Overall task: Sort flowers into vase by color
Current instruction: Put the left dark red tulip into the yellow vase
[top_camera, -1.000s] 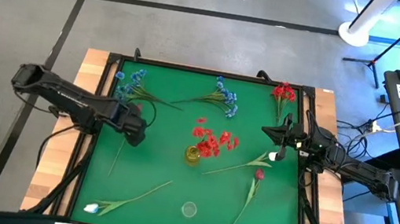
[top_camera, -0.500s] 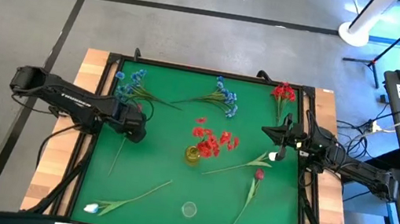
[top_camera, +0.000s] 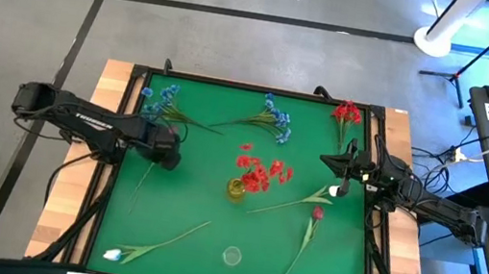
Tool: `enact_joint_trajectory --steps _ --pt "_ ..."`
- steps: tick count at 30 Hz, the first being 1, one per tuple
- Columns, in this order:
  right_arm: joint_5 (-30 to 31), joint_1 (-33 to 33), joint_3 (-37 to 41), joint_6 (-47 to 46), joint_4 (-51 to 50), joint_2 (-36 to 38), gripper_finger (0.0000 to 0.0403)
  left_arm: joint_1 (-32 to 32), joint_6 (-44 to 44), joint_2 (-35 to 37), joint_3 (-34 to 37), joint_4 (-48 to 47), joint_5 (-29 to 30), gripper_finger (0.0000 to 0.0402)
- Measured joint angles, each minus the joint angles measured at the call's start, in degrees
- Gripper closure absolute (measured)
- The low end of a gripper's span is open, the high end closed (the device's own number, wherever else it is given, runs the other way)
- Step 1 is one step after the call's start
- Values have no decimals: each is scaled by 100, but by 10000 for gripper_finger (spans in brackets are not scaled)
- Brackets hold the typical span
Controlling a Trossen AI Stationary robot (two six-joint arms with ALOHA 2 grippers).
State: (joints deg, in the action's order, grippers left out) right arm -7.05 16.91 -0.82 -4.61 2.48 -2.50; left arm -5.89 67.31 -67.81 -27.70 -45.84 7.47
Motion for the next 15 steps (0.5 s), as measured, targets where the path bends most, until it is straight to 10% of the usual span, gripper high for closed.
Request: enact_joint_trajectory --steps 15 --pt "2 0 1 -2 0 0 393 376 -2960 348 -1657 3133 736 398"
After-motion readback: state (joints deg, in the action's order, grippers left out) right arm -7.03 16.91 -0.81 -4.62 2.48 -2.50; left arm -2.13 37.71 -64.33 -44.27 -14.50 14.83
